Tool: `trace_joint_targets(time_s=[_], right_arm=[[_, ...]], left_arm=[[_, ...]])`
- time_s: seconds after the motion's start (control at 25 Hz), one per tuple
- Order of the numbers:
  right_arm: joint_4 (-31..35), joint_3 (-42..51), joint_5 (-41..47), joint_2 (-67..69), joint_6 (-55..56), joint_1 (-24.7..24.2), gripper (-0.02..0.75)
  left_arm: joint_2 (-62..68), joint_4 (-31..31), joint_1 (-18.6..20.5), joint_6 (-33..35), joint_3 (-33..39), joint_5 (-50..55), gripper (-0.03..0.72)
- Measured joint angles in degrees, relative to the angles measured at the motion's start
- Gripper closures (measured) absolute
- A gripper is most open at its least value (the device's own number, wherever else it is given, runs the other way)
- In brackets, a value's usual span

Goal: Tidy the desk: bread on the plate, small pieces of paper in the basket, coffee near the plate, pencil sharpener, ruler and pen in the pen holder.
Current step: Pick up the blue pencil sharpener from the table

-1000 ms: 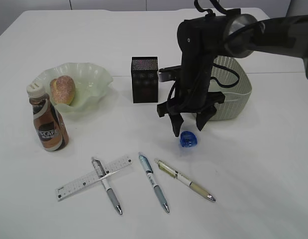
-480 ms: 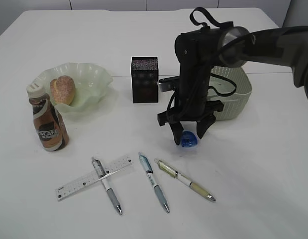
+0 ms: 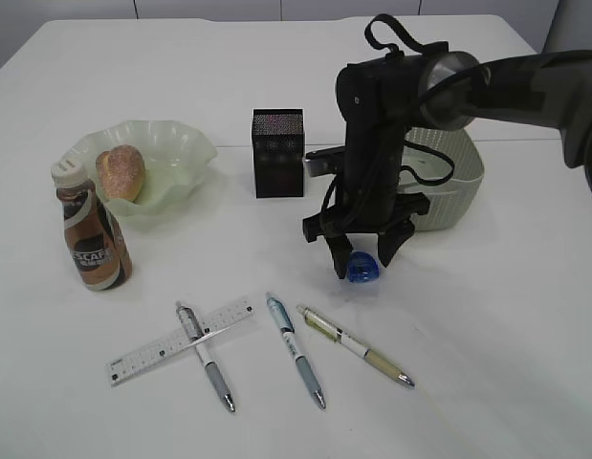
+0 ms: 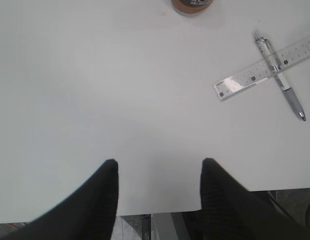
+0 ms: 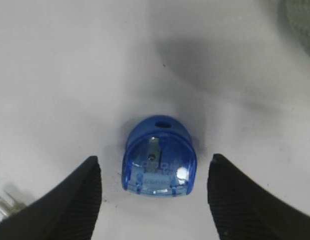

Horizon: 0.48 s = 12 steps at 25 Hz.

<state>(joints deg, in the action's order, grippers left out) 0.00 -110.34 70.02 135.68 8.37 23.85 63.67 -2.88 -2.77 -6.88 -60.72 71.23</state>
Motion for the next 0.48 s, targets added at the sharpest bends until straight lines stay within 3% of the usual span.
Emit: trace_joint_targets(time_s=[0.48], right_arm=[[0.0, 0.0, 0.0, 0.31, 0.04, 0.0, 0.219]], left_arm=[[0.0, 0.0, 0.0, 0.0, 0.0, 0.0, 0.312]])
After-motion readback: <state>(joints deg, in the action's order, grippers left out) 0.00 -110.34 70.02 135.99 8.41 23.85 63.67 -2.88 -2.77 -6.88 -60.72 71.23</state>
